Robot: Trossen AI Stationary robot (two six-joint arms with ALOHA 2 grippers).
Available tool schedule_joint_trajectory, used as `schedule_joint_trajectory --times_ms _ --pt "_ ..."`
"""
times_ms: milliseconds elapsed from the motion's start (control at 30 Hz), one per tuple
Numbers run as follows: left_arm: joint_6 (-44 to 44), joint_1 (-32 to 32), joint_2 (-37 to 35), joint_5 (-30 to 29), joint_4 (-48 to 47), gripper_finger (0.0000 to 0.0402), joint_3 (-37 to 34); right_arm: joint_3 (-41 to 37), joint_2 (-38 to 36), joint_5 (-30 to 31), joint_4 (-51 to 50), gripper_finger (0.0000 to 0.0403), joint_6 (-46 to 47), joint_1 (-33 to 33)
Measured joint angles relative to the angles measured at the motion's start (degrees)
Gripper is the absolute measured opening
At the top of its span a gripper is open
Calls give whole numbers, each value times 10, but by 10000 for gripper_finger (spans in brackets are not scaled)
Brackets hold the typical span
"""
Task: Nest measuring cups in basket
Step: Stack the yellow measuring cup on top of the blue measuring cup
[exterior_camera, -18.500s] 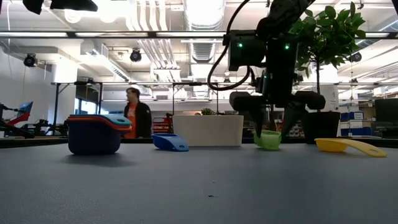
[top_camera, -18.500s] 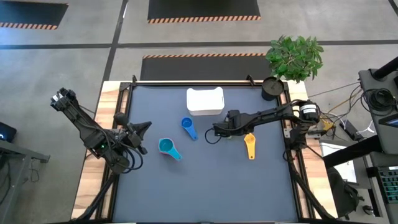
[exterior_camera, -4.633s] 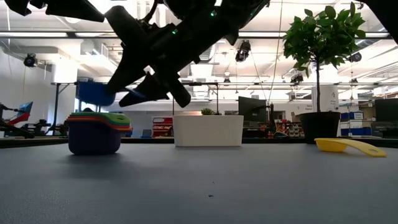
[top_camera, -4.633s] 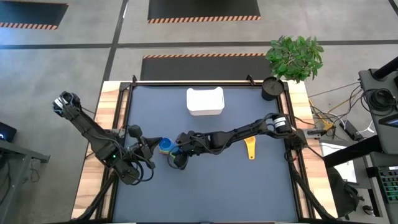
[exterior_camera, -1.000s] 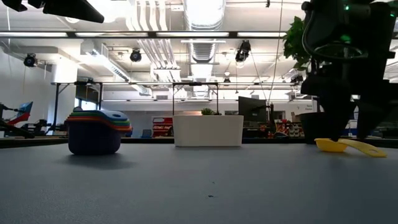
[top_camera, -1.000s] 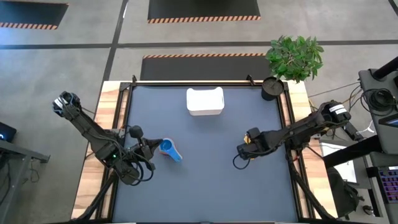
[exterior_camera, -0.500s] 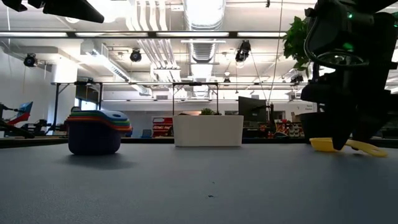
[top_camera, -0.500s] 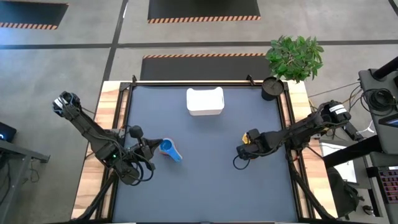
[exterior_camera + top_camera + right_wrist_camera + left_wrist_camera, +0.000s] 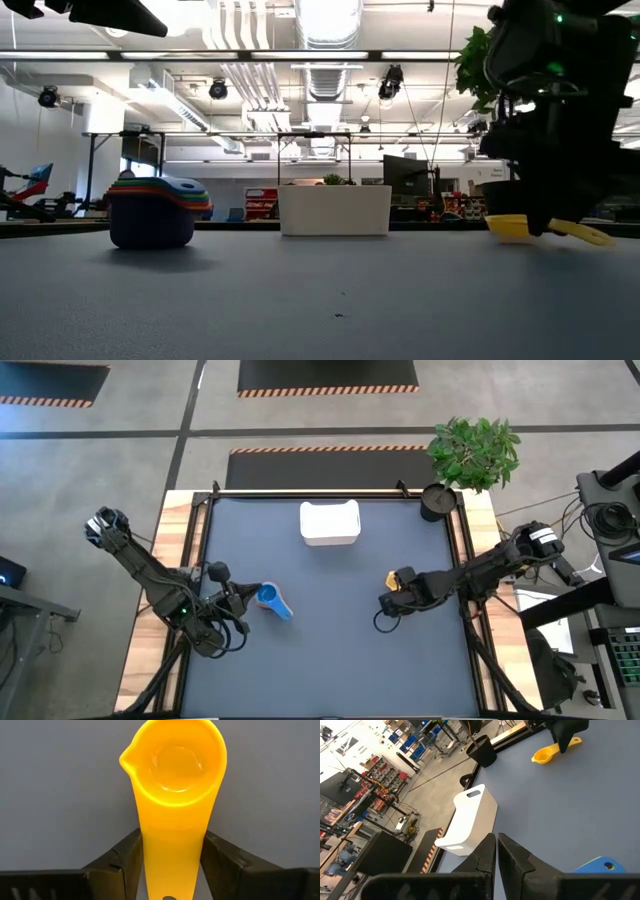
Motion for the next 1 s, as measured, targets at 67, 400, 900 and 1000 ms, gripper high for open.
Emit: schedule_joint_trajectory --times_ms 67,400,900,1000 --pt "0 0 0 0 0 0 0 10 0 5 0 159 -13 -1" --pt "0 0 0 0 0 0 0 84 4 36 30 158 -93 -18" --pt "0 0 0 0 -2 0 0 315 164 26 44 159 -352 -69" --pt "0 0 0 0 -2 0 0 371 201 25 44 159 -409 -76"
